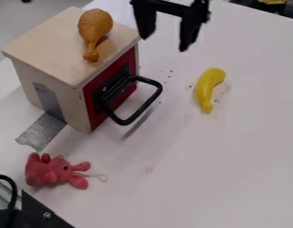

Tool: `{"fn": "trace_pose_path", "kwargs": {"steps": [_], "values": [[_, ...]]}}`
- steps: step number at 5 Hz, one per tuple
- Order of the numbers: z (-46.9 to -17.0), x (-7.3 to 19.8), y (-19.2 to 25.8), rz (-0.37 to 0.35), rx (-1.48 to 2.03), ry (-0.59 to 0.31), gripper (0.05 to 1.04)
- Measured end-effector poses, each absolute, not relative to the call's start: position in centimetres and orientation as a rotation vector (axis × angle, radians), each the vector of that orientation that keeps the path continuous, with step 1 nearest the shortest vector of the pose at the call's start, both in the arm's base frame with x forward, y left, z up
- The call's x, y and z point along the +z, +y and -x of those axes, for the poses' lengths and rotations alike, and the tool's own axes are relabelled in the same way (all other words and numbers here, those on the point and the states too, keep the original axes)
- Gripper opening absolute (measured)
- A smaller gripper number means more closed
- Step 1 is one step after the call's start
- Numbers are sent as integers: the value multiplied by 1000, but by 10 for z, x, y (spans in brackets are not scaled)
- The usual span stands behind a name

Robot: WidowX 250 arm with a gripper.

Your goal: Put the chicken drumstick on the right side of the table

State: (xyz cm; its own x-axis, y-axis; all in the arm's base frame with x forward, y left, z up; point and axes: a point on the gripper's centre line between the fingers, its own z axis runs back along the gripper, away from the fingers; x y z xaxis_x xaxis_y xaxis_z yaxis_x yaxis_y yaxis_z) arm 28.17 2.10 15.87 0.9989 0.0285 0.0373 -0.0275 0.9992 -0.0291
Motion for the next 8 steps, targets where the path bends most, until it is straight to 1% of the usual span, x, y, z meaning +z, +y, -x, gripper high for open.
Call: {"fn": "trace_pose_path", "kwargs": {"steps": [1, 2, 3, 5, 6, 7, 8], "values": [[-265, 177, 57, 29, 114, -69, 1000], [-258, 179, 85, 36, 203, -81, 1000], [-254, 166, 101, 14, 248, -61, 1000], [-256, 142, 113, -50, 323, -11, 1000], [-259, 116, 118, -78, 347, 56, 999], [-263, 105, 122, -86, 350, 90, 999], [-267, 103, 125, -93, 347, 96, 956]]}}
